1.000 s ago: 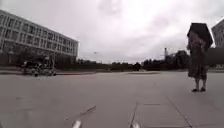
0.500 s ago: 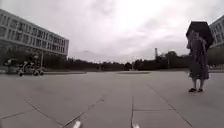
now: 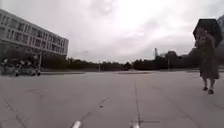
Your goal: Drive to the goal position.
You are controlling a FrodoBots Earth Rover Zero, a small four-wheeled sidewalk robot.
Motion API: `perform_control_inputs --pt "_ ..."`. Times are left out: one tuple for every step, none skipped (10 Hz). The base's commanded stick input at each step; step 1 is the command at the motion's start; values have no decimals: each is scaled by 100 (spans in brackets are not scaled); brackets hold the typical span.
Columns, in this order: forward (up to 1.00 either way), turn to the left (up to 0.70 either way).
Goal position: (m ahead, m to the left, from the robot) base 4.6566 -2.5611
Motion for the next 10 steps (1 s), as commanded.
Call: perform_control_inputs --pt "70 -35" --pt "70 -35" --pt "70 -35" --pt "70 -35" --pt "70 -35" --pt "70 -35" --pt "70 0" --pt "70 0" --pt "70 0" --pt "70 0"
